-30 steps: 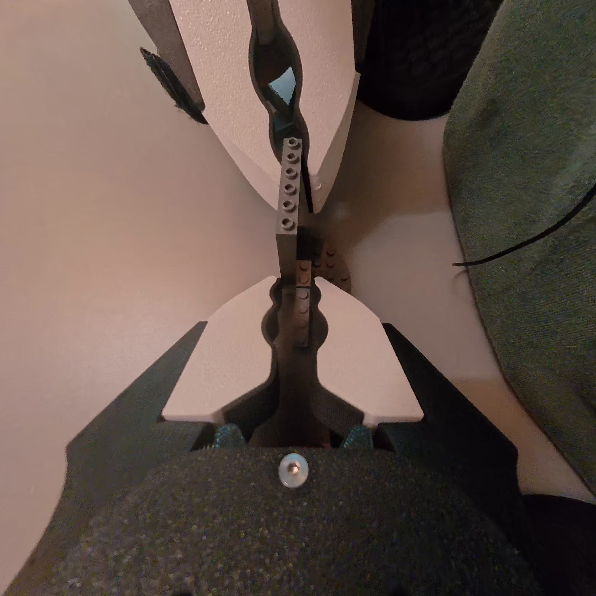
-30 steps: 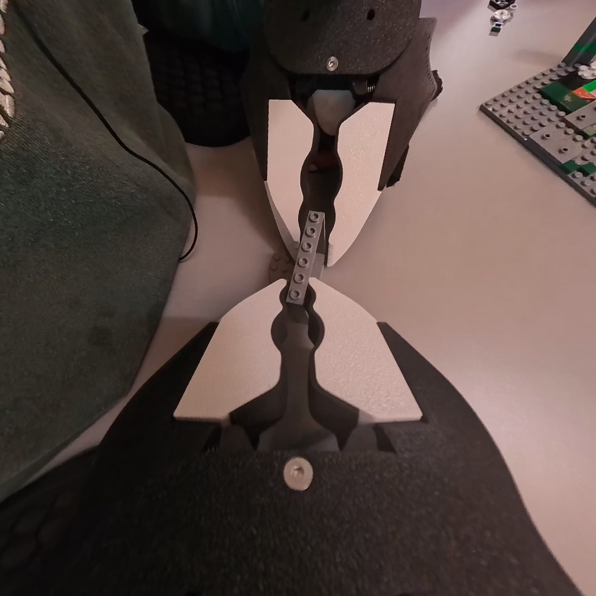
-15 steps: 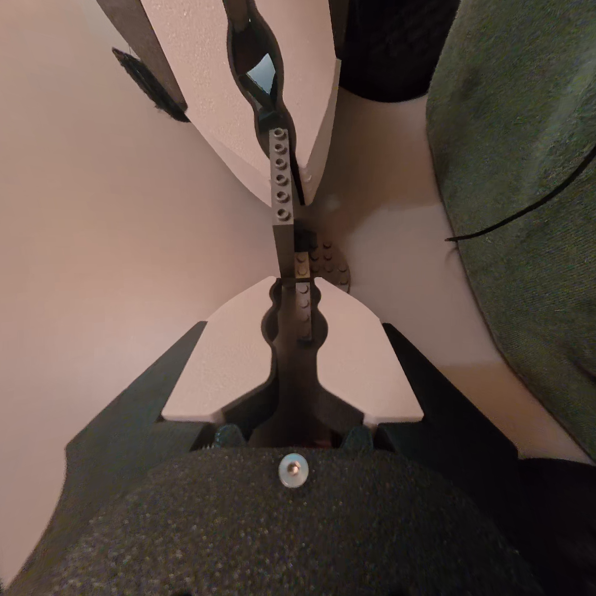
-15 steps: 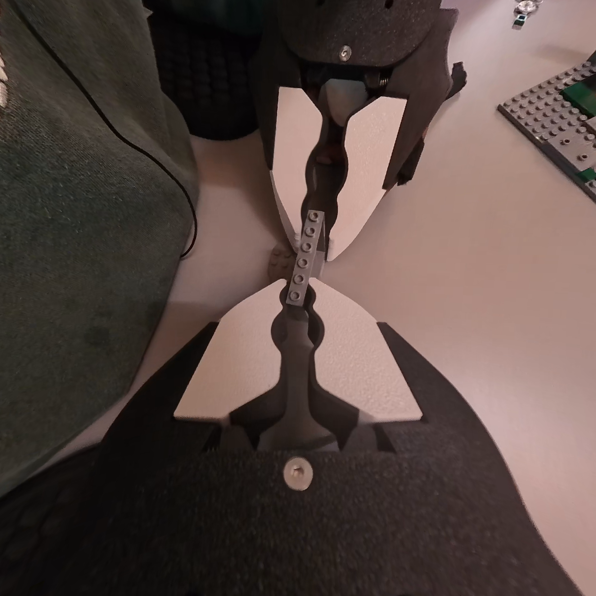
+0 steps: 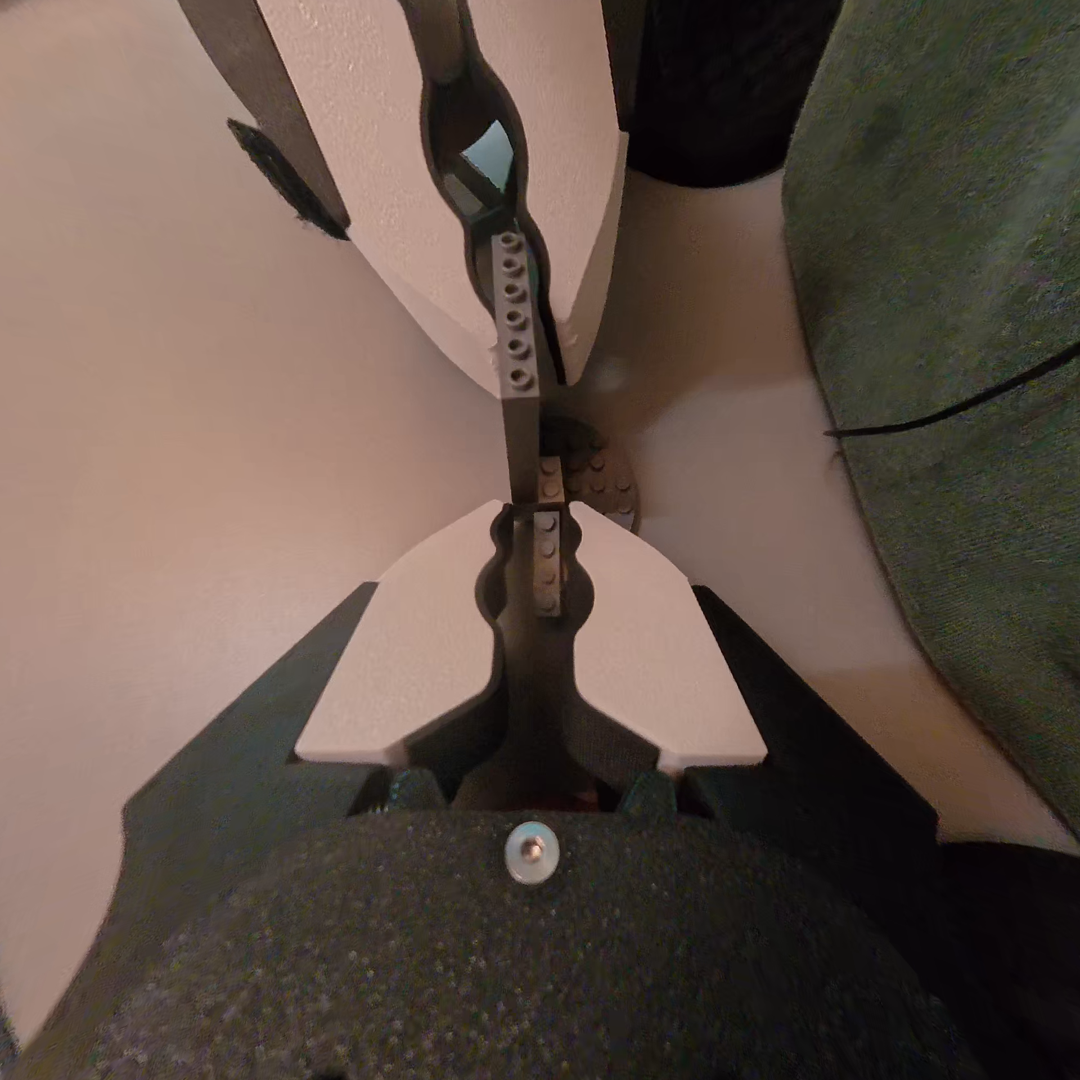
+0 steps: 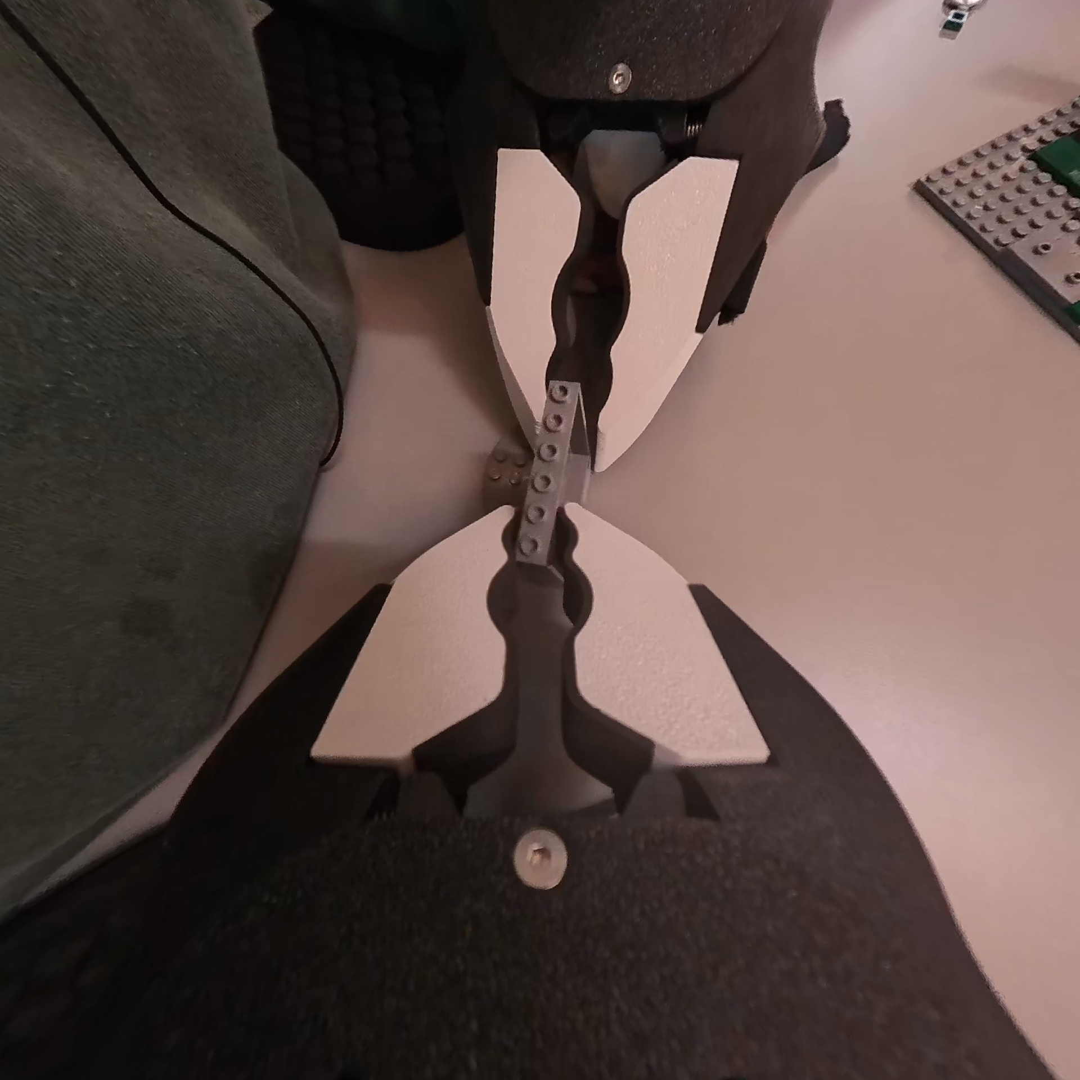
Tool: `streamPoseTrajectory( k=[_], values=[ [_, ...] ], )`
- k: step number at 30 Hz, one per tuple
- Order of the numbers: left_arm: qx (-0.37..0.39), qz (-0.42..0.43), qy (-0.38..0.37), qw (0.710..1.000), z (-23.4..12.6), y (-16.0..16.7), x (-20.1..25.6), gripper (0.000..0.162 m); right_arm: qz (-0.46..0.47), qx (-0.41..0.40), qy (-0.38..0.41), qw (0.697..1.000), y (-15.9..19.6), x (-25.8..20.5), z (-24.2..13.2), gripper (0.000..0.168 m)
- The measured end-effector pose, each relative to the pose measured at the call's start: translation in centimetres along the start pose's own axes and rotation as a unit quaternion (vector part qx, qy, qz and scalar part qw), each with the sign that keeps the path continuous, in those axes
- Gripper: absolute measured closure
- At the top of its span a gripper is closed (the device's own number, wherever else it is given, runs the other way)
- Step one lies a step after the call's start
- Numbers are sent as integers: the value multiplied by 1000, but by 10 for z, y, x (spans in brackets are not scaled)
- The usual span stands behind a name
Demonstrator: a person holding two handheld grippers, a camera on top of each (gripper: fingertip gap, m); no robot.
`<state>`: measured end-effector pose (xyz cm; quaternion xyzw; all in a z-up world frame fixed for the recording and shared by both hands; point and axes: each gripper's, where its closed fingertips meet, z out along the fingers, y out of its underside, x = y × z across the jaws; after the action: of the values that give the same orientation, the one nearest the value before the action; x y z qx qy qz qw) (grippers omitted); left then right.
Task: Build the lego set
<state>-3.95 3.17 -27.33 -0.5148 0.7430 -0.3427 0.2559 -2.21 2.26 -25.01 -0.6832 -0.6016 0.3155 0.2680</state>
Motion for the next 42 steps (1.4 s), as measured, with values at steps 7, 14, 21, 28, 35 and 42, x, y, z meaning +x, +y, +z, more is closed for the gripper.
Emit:
streamPoseTrajectory(
  k=[7,14,21,28,35,42],
  values=[
    [-1,-4,-7,1000,-1,0,1,147,5,5,10,1000,0,1,4,159],
    [1,-25,-13,1000,-10,3,1,143,23,13,10,1000,0,5,1,164],
    [-11,-32,-14,999,-10,8,5,154,23,8,19,1000,-1,6,2,164],
    [-15,-48,-36,998,-7,5,4,154,8,-22,38,999,-1,6,3,164],
    [7,-49,-45,998,-10,1,6,154,-8,-36,35,999,-2,2,1,164],
    [30,-41,-52,997,-12,-8,6,154,0,-11,31,999,-8,-1,-3,158]
  ],
)
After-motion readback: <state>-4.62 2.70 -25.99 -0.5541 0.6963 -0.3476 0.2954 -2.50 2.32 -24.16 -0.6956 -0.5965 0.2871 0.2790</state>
